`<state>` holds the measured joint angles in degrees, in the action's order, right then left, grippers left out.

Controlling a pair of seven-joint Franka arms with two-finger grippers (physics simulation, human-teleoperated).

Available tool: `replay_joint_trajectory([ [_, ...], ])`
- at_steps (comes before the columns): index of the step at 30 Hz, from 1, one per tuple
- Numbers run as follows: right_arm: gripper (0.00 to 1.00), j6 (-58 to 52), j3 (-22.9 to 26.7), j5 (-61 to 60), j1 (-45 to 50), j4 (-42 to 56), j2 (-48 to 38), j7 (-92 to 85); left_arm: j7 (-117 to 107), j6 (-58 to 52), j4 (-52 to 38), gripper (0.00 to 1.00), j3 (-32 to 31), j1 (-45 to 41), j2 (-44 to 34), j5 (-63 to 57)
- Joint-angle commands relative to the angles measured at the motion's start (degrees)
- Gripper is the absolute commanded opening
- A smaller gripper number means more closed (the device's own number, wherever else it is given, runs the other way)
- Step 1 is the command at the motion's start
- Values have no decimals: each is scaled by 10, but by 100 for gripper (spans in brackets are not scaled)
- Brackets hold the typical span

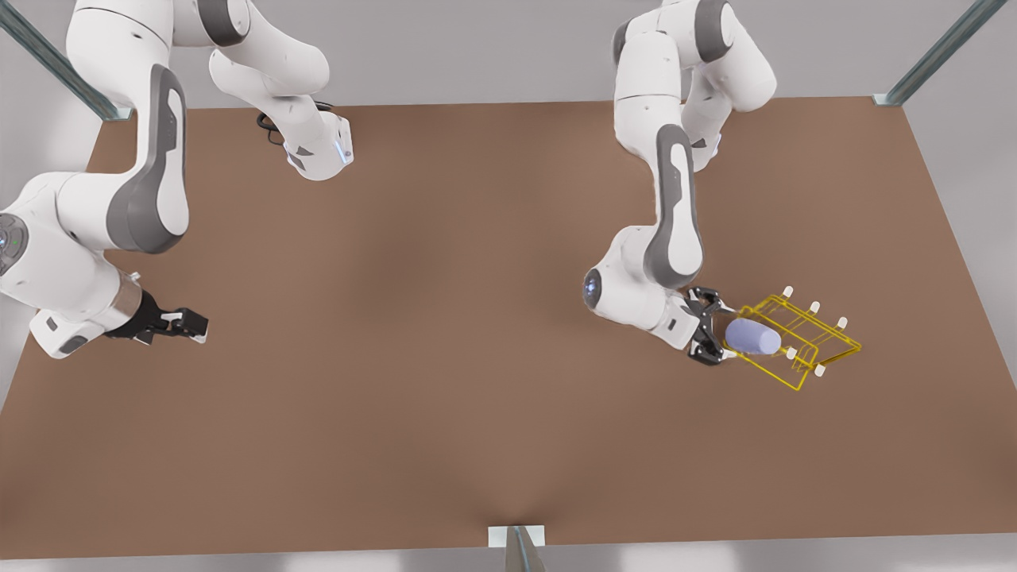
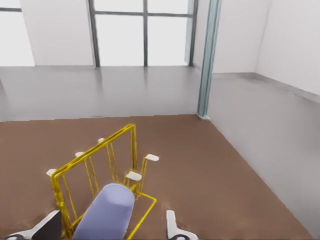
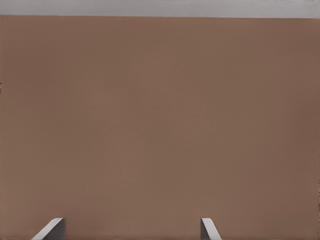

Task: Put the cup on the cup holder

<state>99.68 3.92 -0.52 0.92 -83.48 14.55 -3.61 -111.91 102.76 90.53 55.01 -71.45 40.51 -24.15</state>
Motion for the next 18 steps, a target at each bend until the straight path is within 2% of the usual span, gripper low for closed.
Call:
replay_joint_trajectory([
  [1,100,-2,0,5,0,0,-2,-16,938,-355,-142,100,-9,26,-40,192],
  [2,100,-2,-1,5,-2,-3,-7,-16,1171,-413,-192,100,-6,57,-43,202],
  [3,100,-3,-1,5,-2,-8,-12,-15,1318,-414,-203,100,-7,100,-74,224],
  [4,100,-1,-1,5,-3,-18,-17,-13,1318,-411,-201,100,-68,187,-118,316],
  [5,100,2,-1,5,-3,-32,-28,-12,1294,-406,-227,100,-279,341,-142,311],
  [6,100,6,-1,5,-3,-46,-39,-11,1215,-356,-232,100,-468,460,-163,244],
  [7,100,5,-1,5,-3,-49,-40,-11,1217,-278,-132,100,-540,511,-212,205],
  [8,100,5,-1,5,-3,-48,-39,-11,1218,-175,-46,100,-541,513,-263,216],
  [9,100,5,-1,5,-3,-48,-39,-11,1234,-177,-47,100,-541,513,-257,219],
  [10,100,3,-1,4,-4,-47,-38,-11,1290,-272,-100,100,-526,522,-247,249],
  [11,100,2,-1,4,-3,-46,-38,-11,1283,-309,-131,100,-525,523,-235,245],
  [13,100,2,-1,4,-3,-45,-37,-11,1269,-313,-134,100,-505,525,-229,249],
  [18,100,2,-1,3,-4,-44,-37,-11,1269,-322,-134,100,-506,525,-228,249],
])
